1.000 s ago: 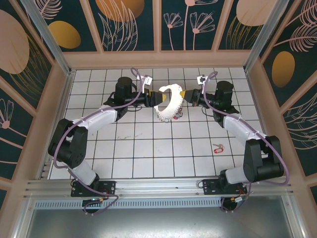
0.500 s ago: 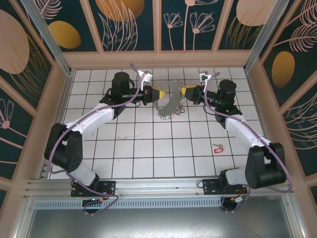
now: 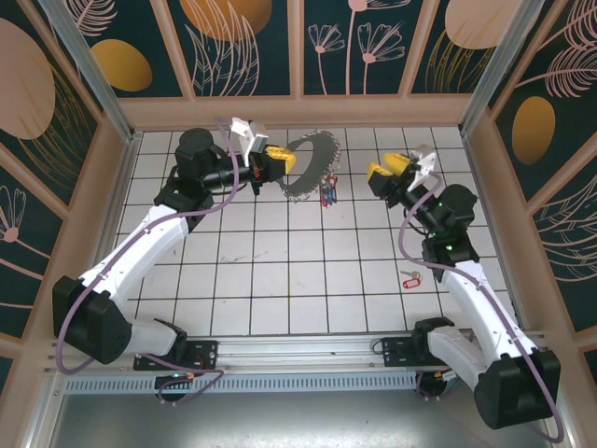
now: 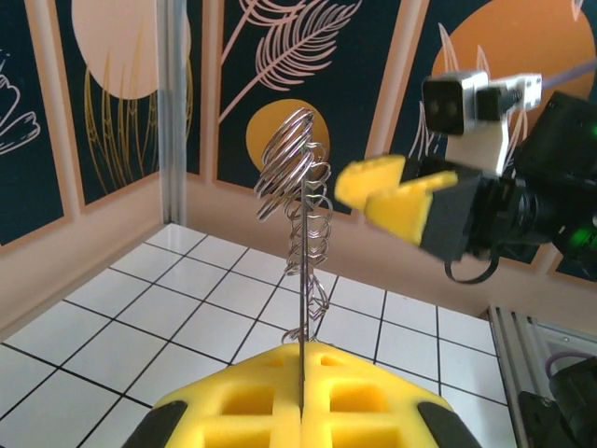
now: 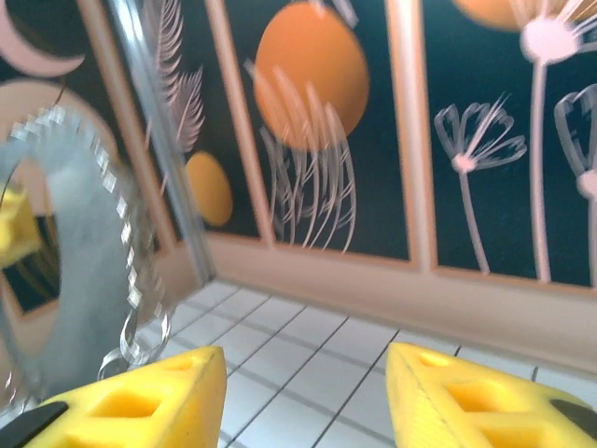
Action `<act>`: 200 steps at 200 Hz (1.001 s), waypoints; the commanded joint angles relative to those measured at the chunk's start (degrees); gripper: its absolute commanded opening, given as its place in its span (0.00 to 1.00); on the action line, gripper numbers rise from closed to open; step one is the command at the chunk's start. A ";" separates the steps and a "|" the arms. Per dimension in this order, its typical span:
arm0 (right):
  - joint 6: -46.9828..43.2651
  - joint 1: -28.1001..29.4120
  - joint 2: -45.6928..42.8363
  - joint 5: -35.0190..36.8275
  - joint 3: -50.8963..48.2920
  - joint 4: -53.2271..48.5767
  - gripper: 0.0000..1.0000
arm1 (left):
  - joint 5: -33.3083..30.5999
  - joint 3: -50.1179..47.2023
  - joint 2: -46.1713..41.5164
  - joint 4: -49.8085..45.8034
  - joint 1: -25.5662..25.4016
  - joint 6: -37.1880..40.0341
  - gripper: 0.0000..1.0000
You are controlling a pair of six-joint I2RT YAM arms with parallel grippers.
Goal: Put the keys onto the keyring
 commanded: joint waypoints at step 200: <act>-37.61 29.36 13.68 19.94 -11.06 32.28 0.21 | 1.62 -5.17 -7.42 10.50 0.05 2.23 0.00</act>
